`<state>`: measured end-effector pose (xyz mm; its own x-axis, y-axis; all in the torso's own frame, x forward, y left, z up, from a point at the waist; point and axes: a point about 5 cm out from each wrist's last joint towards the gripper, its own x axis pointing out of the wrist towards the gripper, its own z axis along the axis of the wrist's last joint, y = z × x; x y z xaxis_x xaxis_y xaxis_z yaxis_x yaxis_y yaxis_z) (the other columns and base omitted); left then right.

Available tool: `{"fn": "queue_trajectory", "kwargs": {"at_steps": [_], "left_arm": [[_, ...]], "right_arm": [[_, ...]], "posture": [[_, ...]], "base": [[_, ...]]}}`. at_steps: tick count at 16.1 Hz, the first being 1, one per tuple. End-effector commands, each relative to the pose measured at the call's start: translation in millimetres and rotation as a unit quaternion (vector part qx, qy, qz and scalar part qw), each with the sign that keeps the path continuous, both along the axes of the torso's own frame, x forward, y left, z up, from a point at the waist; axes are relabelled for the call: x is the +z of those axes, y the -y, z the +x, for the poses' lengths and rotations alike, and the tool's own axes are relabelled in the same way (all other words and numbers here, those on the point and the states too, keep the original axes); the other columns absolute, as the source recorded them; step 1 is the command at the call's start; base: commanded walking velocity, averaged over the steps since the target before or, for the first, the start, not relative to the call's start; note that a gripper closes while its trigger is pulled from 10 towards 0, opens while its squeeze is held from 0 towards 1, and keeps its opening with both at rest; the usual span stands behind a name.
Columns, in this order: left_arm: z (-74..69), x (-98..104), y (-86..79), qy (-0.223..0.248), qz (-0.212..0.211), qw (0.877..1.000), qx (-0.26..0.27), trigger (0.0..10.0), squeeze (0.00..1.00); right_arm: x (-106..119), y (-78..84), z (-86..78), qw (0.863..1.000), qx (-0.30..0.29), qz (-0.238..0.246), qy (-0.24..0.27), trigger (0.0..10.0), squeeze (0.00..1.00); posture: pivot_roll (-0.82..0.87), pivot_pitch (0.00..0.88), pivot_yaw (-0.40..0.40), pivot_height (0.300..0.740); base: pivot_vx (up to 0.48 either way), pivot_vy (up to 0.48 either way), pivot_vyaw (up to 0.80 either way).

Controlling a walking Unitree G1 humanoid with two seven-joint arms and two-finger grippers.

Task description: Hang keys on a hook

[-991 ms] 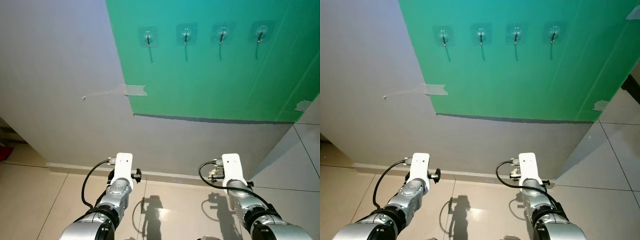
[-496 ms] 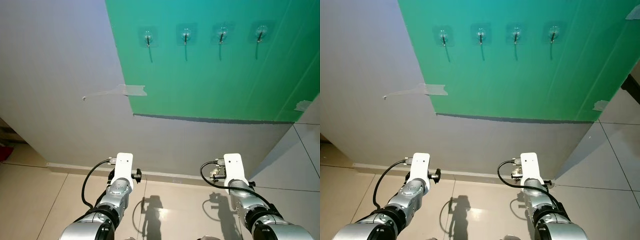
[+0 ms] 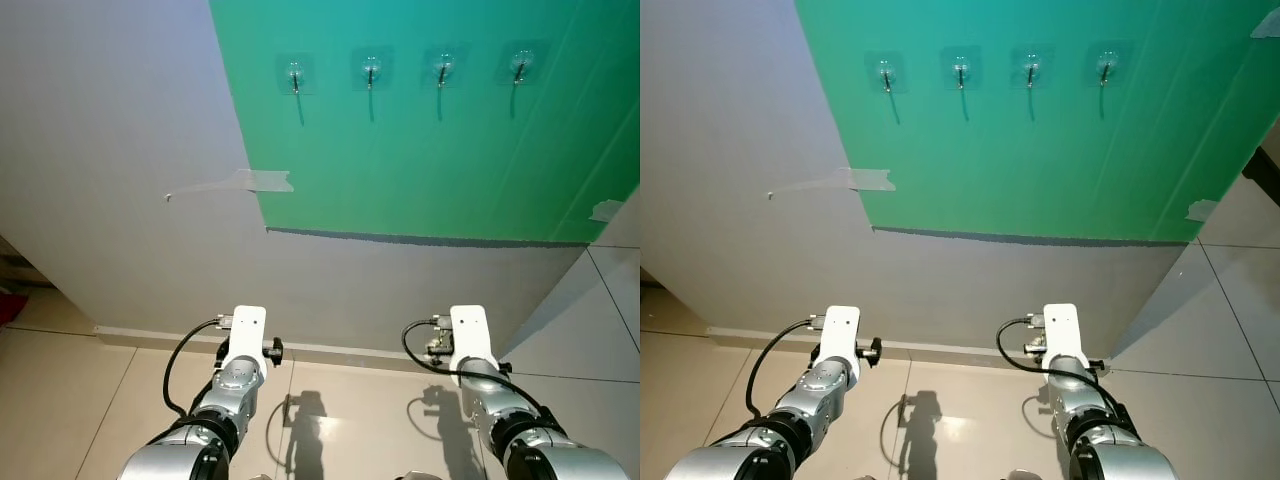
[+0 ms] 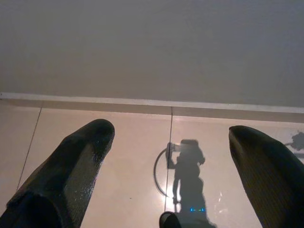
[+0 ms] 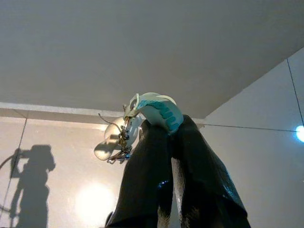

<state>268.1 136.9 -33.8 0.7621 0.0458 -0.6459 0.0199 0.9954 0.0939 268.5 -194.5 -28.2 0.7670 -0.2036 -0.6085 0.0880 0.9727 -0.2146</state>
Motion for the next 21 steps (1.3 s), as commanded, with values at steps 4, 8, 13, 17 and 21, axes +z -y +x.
{"fn": "queue_trajectory", "kwargs": {"at_steps": [4,8,13,17,21], "left_arm": [[5.7,4,-2.8,0.006,0.006,1.0,-0.009,10.0,0.0],[13.0,11,-0.9,0.031,-0.011,0.999,-0.002,10.0,0.0],[11.0,10,-5.4,0.028,-0.01,1.0,-0.001,10.0,0.0],[16.3,15,-4.7,0.04,-0.017,0.999,-0.006,10.0,0.0],[15.8,14,-4.2,0.039,-0.013,0.999,-0.012,10.0,0.0]], "right_arm": [[16,-7.7,18.4,0.999,0.004,0.022,0.049,10.0,0.0],[27,-7.9,27.6,0.995,0.01,0.03,0.094,10.0,0.0],[33,-1.5,30.1,0.993,0.018,0.011,0.12,10.0,0.0],[28,-3.9,22.8,0.991,0.042,-0.003,0.125,10.0,0.0],[29,-3.9,23.0,0.99,0.054,-0.01,0.13,10.0,0.0]], "posture": [[-0.19,0.0,0.111,0.74],[-0.19,0.0,0.114,0.74],[-0.2,0.0,0.136,0.74],[-0.21,0.0,0.157,0.74],[-0.23,0.0,0.144,0.74]], "base": [[0.0,0.0,0.0],[0.0,0.0,0.0],[0.0,0.0,0.0],[0.0,0.0,0.0],[0.0,0.0,0.0]]}}
